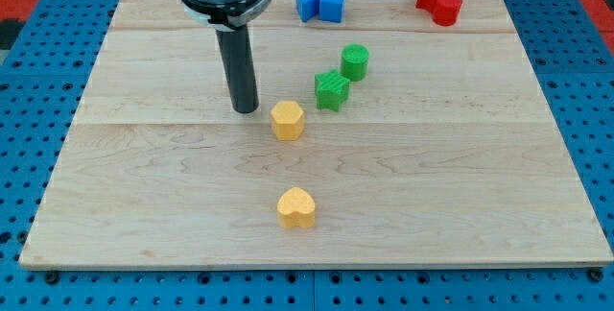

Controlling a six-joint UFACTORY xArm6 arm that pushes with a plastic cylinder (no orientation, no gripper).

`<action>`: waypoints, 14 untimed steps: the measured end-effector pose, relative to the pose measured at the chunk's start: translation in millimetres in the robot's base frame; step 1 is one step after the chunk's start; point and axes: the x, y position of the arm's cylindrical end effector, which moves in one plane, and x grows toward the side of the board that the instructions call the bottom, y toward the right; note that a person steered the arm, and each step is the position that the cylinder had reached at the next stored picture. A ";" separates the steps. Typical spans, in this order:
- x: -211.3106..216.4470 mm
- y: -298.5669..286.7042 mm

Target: Place the hexagon into the yellow heart

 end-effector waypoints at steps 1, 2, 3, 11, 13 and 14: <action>3.6 21.0; 24.6 49.1; 48.7 69.9; 67.0 131.9; 108.3 129.4; 117.7 123.2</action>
